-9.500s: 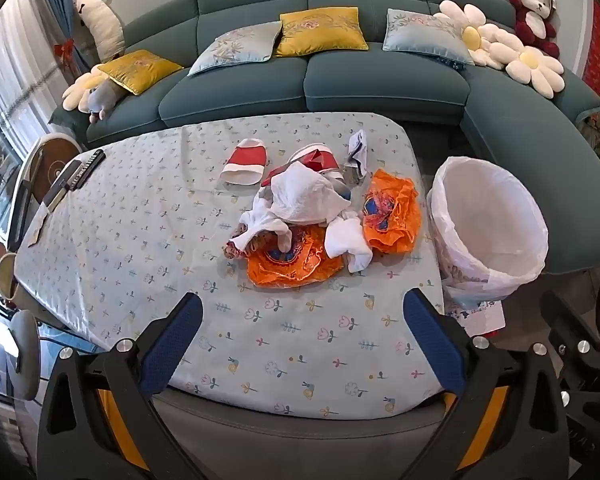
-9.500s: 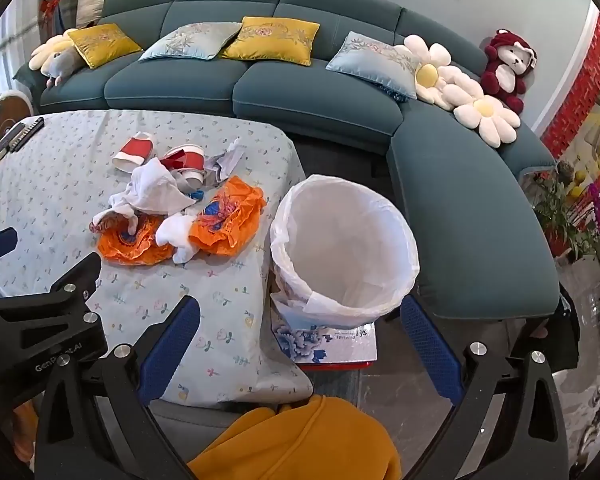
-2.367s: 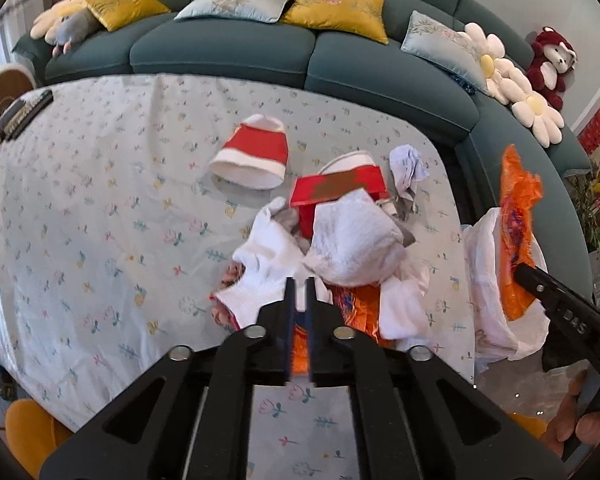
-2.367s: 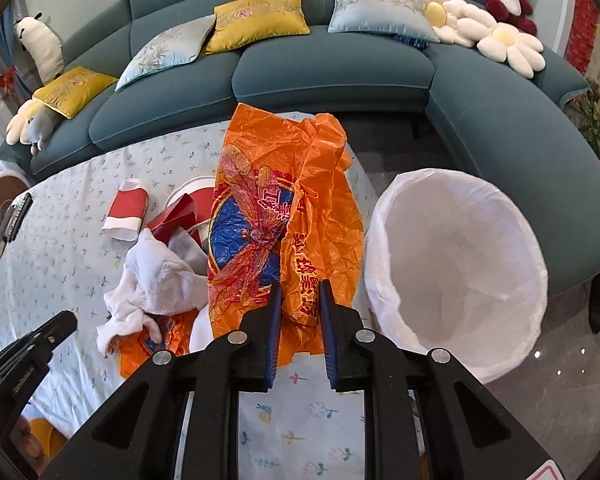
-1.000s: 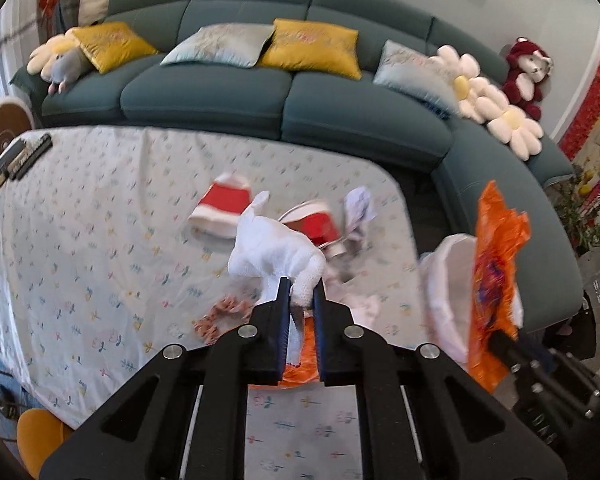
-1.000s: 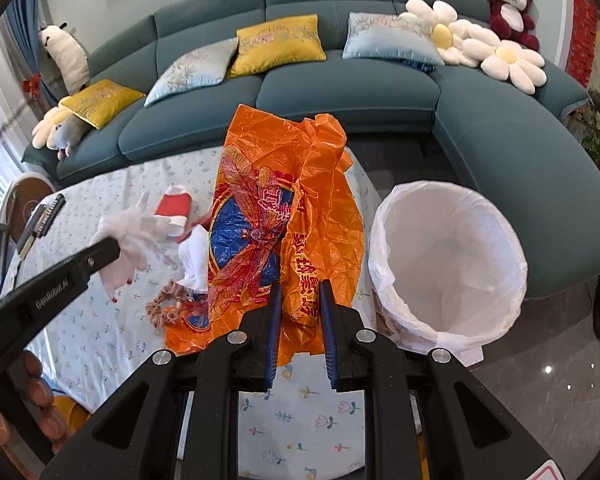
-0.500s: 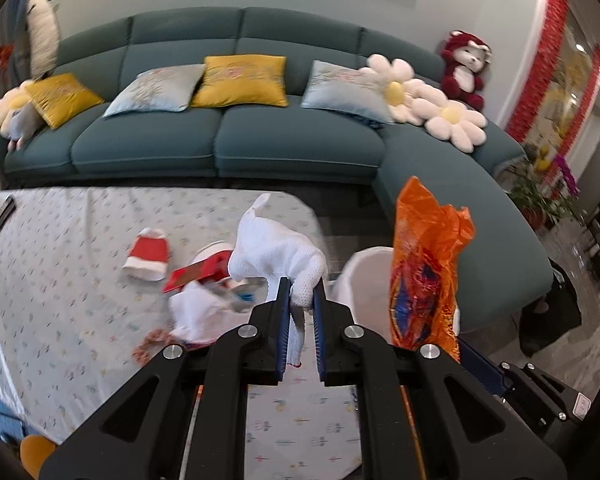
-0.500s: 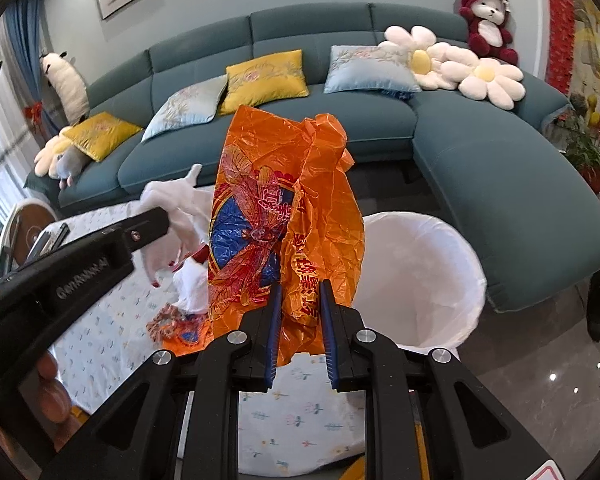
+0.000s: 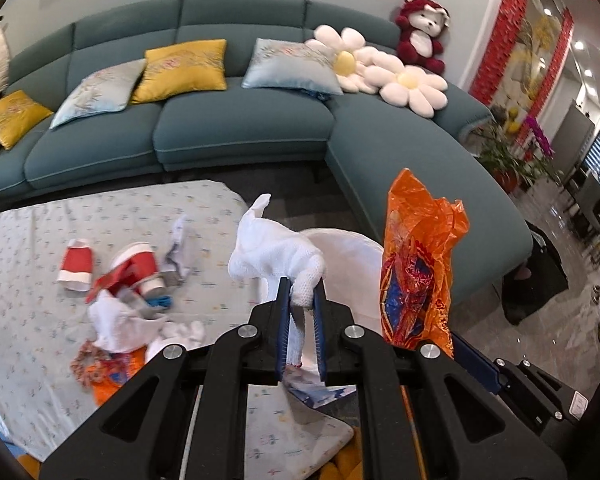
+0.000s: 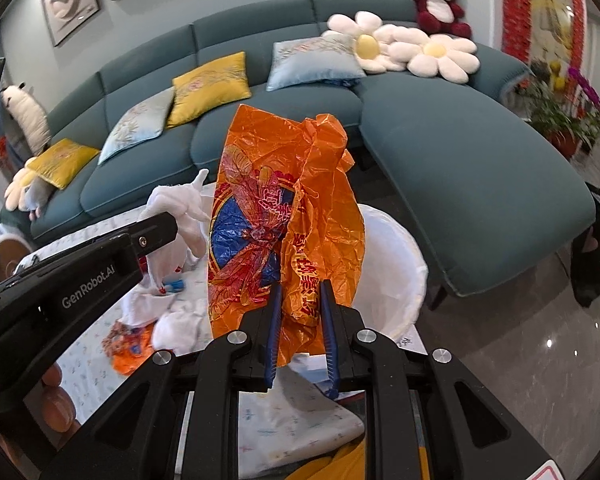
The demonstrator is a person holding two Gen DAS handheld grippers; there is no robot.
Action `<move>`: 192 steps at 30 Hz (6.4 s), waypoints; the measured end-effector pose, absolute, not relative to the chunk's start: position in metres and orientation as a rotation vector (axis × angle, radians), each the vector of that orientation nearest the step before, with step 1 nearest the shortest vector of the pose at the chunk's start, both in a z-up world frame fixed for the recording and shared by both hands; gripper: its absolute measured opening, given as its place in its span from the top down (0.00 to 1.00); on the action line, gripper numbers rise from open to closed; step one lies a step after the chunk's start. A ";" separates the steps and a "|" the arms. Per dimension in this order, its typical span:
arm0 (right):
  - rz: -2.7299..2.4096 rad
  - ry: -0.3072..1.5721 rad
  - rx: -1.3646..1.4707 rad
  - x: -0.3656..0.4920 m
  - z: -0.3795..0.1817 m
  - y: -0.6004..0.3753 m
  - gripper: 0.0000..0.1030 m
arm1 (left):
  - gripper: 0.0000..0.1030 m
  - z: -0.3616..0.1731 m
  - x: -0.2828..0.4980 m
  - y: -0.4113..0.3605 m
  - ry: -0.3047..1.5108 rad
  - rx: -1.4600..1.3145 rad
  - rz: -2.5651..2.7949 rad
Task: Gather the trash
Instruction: 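Carry the orange bag over the bin and open the right tool, then move both open tools back over the trash pile, then grasp the brown bracelet with the left tool while the right tool grasps the white glove, then carry bracelet and glove over the bin and open both tools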
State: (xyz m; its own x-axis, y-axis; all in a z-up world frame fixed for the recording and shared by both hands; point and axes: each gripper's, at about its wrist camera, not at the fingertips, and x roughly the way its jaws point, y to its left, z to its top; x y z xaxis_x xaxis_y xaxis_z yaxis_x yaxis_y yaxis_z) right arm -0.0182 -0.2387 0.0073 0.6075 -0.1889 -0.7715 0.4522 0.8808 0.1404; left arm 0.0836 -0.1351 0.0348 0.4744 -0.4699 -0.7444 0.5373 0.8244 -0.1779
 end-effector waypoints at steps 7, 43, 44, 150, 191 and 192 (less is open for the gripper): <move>-0.445 0.864 0.406 -0.015 -0.018 -0.282 0.82 | 0.89 0.006 0.101 -0.183 0.964 0.121 -0.674; -0.419 0.902 0.310 0.033 -0.021 -0.233 0.46 | 0.29 -0.024 0.138 -0.080 1.019 0.009 -0.453; -0.411 0.903 0.303 0.033 -0.021 -0.226 0.45 | 0.29 -0.024 0.138 -0.072 1.019 0.006 -0.442; -0.308 0.817 0.356 -0.013 0.016 -0.169 0.83 | 0.88 0.028 0.077 -0.044 0.881 0.114 -0.499; -0.480 0.838 0.531 -0.016 -0.045 -0.313 0.81 | 0.57 -0.037 0.114 -0.221 0.989 0.212 -0.624; -0.478 0.839 0.530 -0.014 -0.046 -0.314 0.81 | 0.57 -0.037 0.116 -0.220 0.989 0.207 -0.621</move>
State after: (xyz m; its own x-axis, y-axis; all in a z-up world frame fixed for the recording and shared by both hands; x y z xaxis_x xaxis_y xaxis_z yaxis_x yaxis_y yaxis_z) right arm -0.0137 -0.3137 -0.0455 0.5792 -0.1866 -0.7936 0.5880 0.7699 0.2481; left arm 0.1161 -0.2201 -0.0366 0.3945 -0.3947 -0.8298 0.5761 0.8098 -0.1112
